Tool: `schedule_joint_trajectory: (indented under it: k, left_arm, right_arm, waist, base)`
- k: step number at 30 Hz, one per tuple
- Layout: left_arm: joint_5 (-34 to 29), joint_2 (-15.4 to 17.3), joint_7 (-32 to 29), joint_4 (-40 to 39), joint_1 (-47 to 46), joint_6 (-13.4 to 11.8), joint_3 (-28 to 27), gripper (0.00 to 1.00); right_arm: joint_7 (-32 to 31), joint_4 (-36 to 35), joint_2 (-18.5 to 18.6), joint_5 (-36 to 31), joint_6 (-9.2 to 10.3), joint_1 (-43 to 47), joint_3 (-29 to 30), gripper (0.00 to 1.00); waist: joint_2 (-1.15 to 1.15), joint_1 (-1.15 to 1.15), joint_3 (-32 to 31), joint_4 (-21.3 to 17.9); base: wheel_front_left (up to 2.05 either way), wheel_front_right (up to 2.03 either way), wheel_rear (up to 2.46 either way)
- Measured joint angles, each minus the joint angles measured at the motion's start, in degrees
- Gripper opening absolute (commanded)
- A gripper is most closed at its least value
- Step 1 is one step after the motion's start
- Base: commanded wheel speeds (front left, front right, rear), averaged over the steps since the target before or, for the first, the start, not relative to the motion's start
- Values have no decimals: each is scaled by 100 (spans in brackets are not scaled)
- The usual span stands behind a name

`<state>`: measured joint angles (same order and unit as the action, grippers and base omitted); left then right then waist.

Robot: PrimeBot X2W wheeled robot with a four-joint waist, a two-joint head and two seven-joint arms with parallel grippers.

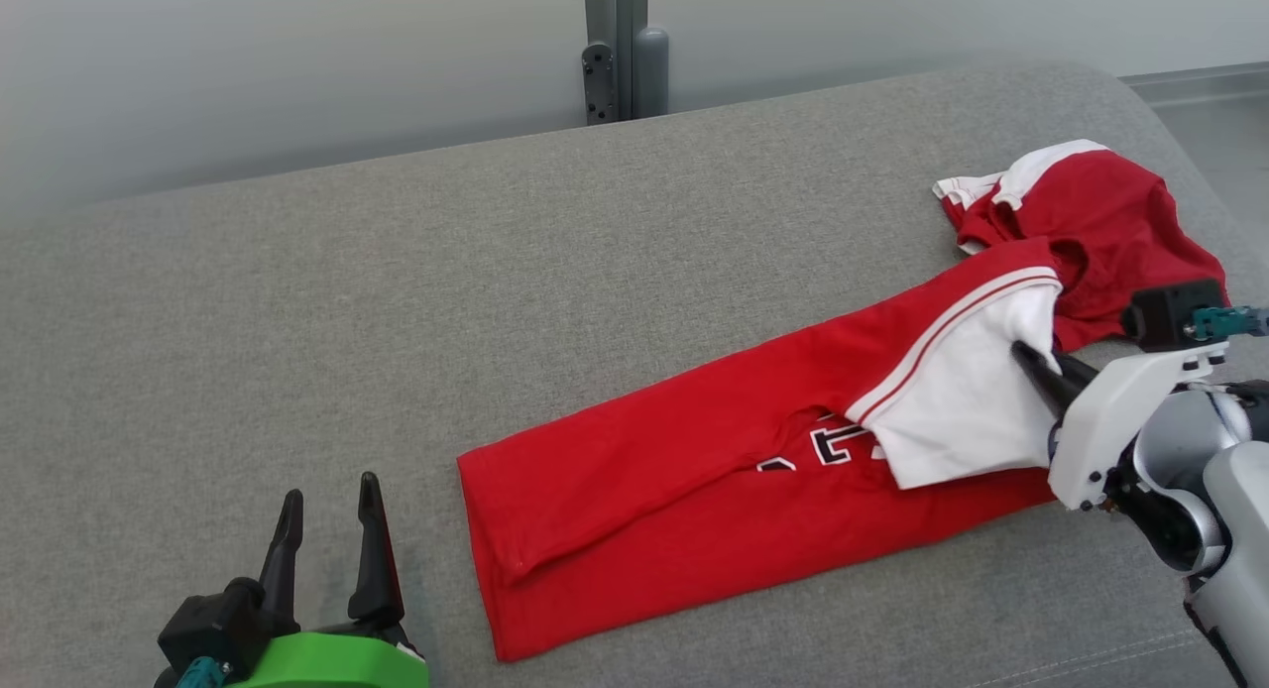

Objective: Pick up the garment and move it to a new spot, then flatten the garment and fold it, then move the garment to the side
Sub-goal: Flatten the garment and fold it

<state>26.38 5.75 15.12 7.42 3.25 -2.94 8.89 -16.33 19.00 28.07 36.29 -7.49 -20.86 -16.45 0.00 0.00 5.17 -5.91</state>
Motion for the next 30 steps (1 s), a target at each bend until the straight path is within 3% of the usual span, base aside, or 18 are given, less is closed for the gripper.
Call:
schedule_joint_trajectory:
  k: [10,15,21,30]
  left_arm:
    - [-27,-8,0,92,-41,51,32,100]
    - [-27,-14,1,126,-40,76,47,100]
    - [-26,-42,1,171,-39,96,105,100]
    - [-26,-77,0,257,-44,151,205,100]
  right_arm:
    - [-437,-1395,-409,506,0,175,-552,0]
    - [-571,-1580,-869,665,1,185,-857,0]
    - [-557,-1251,-1534,688,1,177,-1351,0]
    - [-113,172,-2364,572,1,-152,-1720,0]
  waist:
    - [0,0,-90,68]
    - [0,0,-166,209]
    - [-1,0,-272,410]
    - [0,0,-339,754]
  base:
    - [0,0,0]
    - [0,0,0]
    - [0,0,0]
    - [0,0,0]
